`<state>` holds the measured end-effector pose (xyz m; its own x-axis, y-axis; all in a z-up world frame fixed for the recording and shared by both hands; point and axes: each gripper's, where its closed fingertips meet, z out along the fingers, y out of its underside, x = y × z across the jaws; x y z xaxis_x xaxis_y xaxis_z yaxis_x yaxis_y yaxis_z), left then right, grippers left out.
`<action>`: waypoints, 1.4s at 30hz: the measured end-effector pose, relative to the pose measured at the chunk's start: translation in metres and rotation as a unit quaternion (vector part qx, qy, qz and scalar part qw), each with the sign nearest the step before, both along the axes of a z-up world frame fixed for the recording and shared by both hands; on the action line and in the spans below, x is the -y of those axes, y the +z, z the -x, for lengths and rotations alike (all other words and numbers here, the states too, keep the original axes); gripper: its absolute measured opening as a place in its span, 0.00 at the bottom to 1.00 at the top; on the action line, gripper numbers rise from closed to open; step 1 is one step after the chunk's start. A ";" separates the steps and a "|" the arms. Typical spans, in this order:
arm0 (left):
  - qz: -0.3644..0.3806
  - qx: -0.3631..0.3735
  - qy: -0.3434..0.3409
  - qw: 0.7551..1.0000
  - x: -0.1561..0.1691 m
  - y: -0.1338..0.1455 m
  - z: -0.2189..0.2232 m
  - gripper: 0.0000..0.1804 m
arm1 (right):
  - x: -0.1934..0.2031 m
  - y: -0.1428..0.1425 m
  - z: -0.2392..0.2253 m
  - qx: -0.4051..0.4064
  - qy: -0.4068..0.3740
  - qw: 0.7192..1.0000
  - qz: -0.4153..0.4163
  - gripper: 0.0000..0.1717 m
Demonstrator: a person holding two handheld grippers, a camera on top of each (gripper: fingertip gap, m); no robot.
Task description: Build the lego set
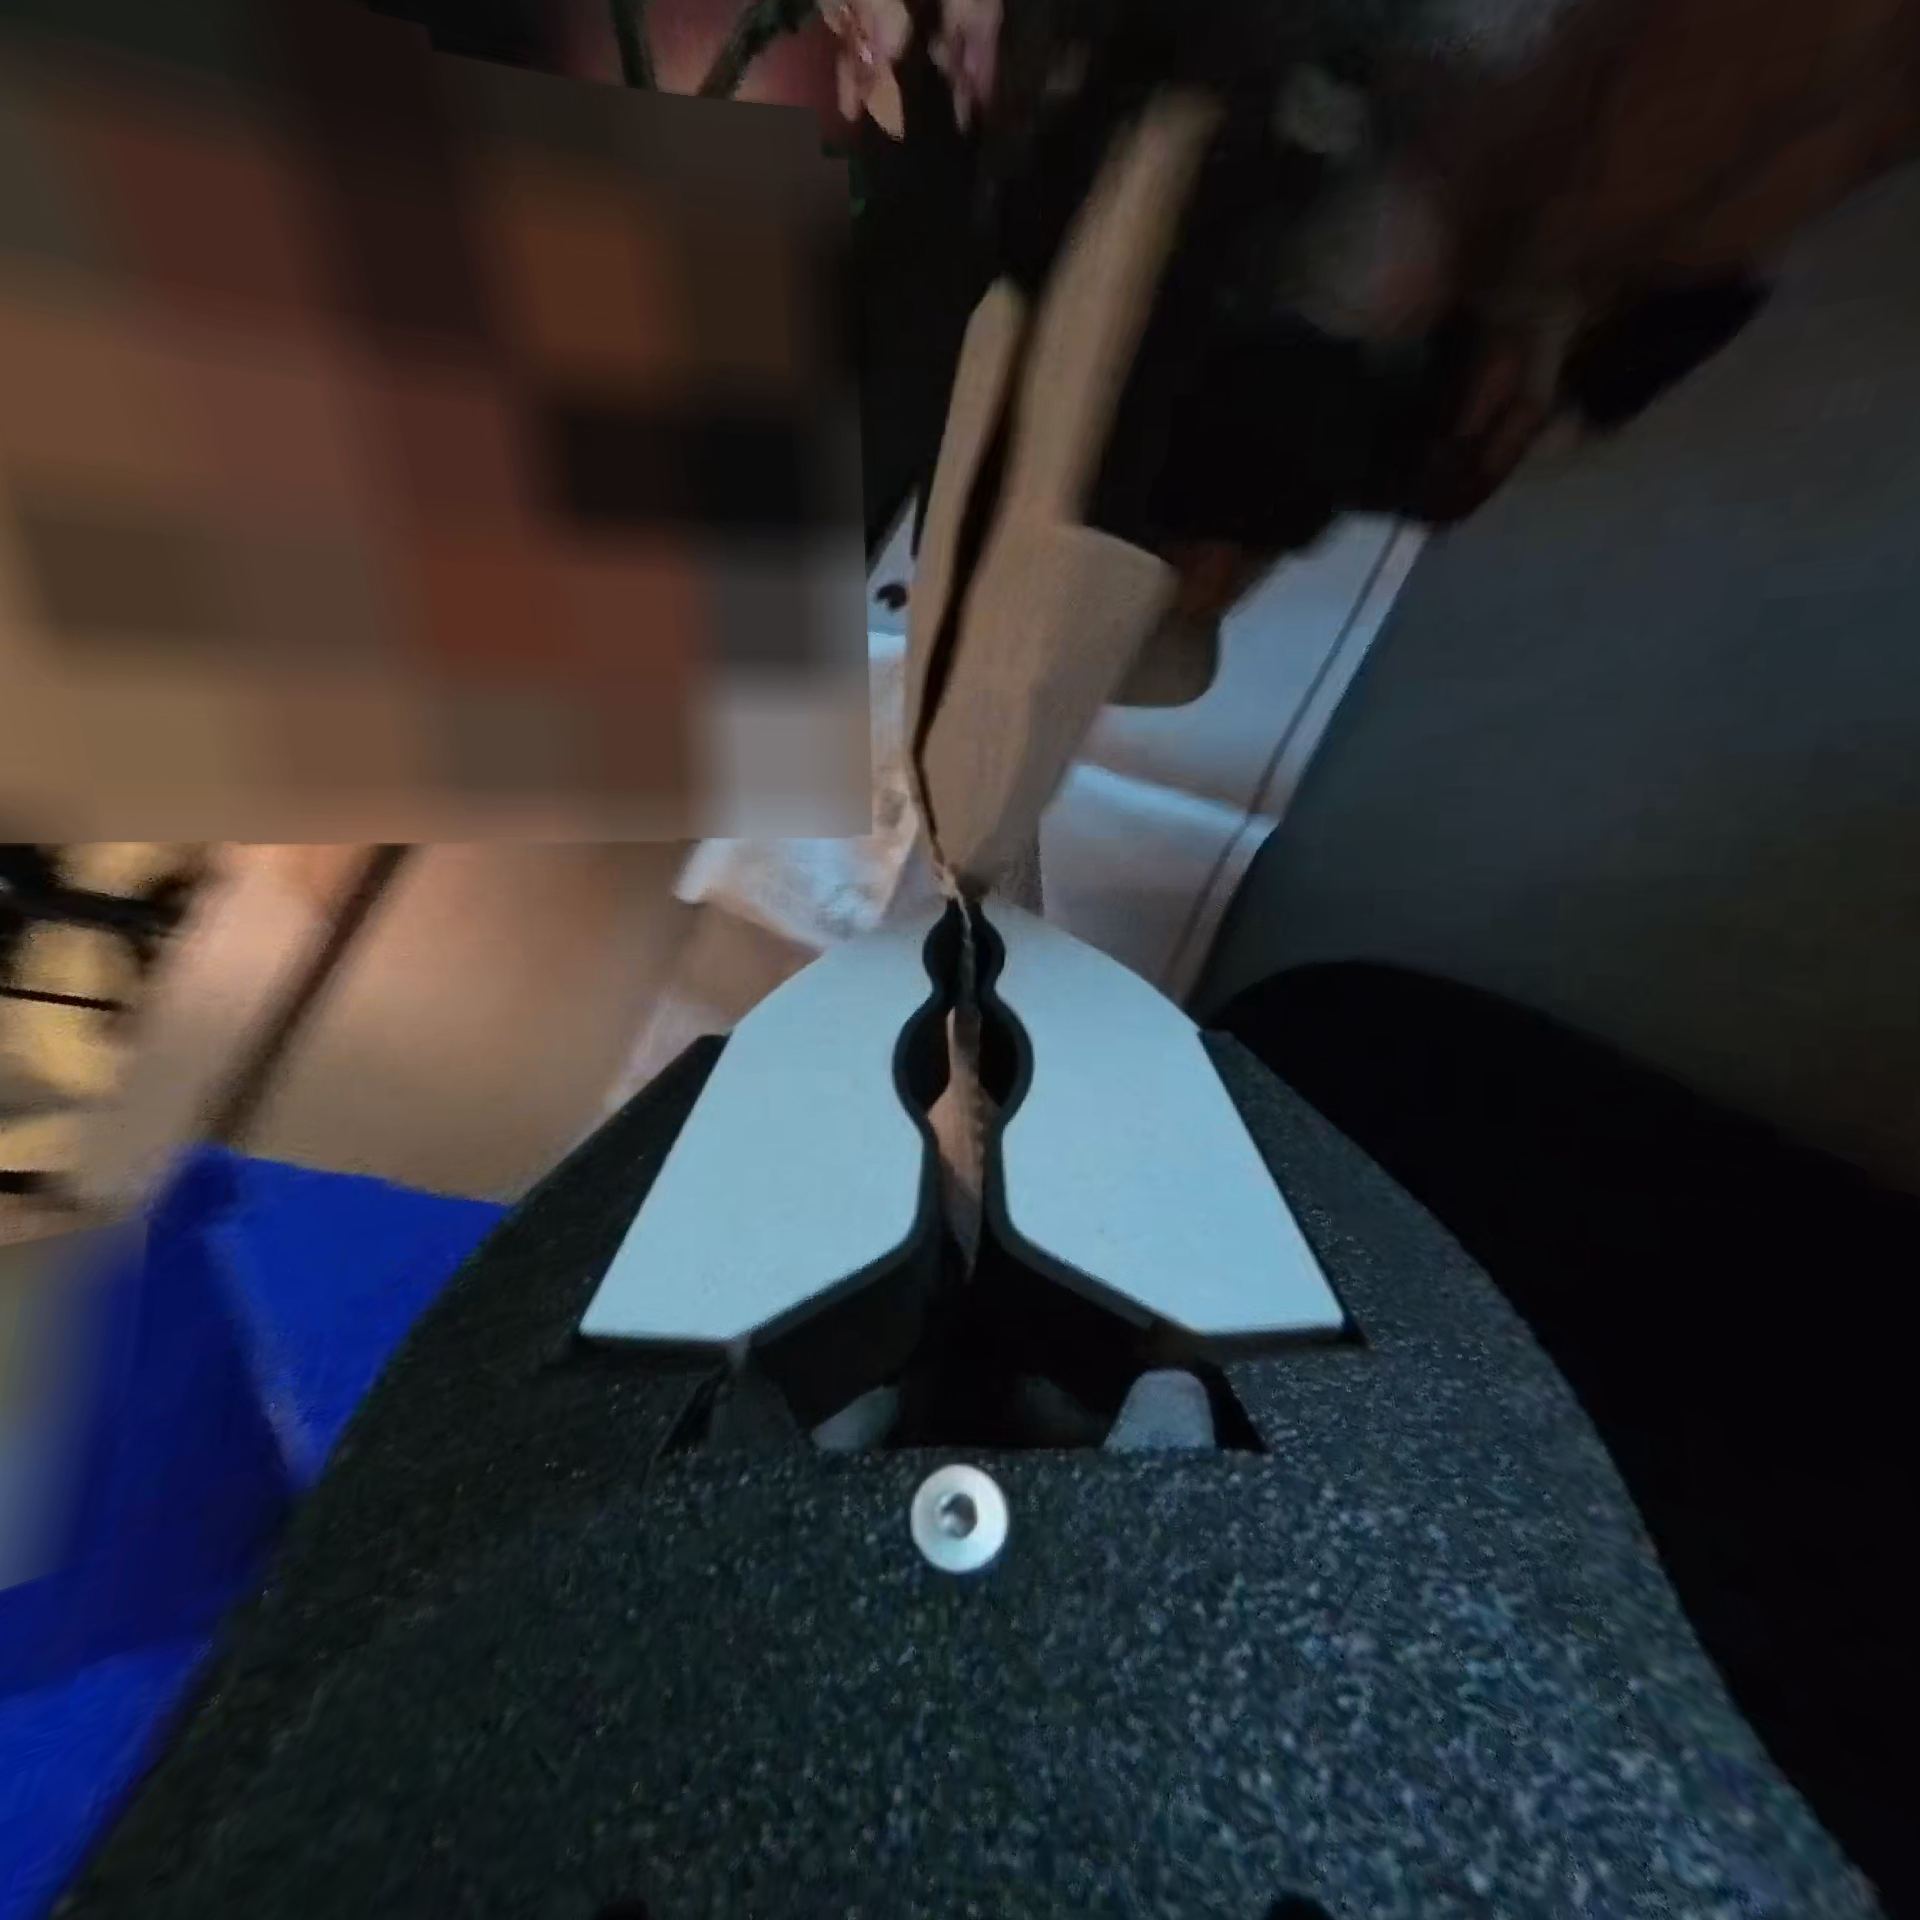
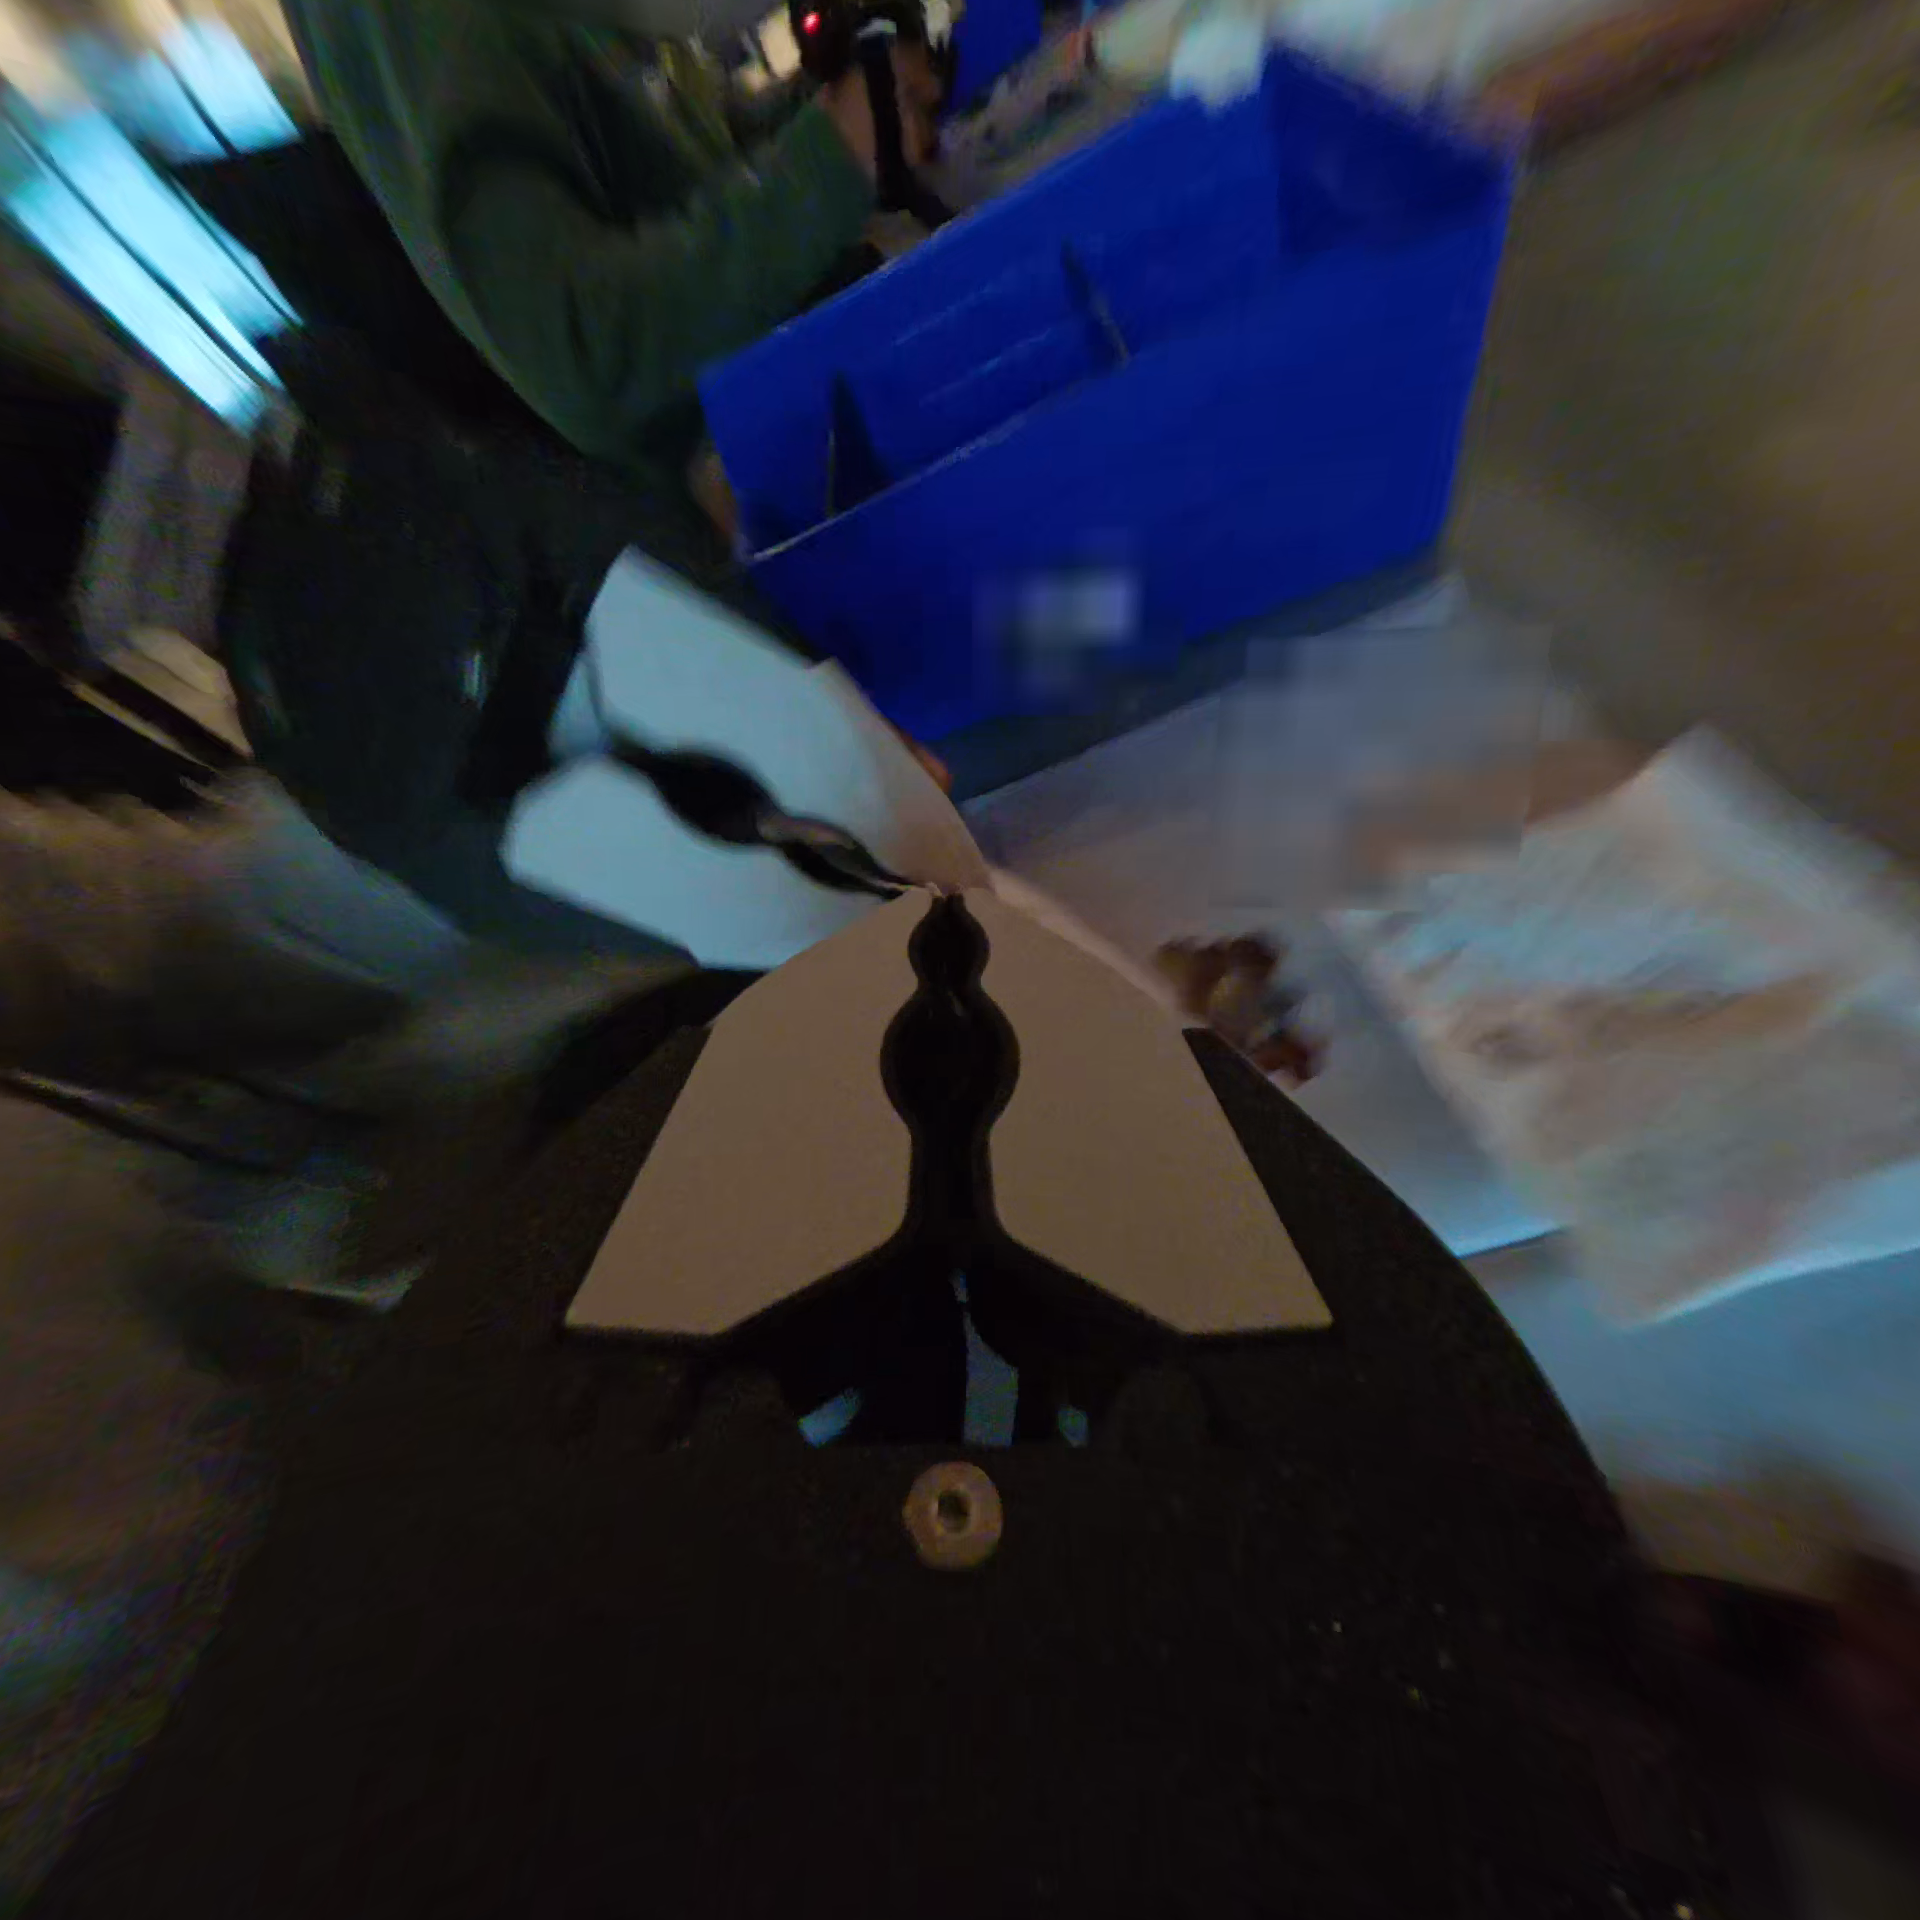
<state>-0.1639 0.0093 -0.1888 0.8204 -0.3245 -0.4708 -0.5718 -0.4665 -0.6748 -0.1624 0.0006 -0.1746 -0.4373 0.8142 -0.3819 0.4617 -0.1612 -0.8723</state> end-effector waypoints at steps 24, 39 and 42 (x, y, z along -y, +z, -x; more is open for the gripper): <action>0.016 0.256 -0.075 0.964 0.009 0.025 -0.034 0.00 | 0.007 0.028 -0.023 -0.106 0.039 0.993 -0.046 0.00; -0.005 0.078 -0.106 0.991 0.007 0.025 -0.029 0.00 | 0.006 0.014 -0.023 -0.033 0.048 0.998 0.019 0.00; 0.008 0.093 -0.106 0.990 0.008 0.022 -0.029 0.00 | 0.006 0.013 -0.022 -0.045 0.040 0.998 0.032 0.00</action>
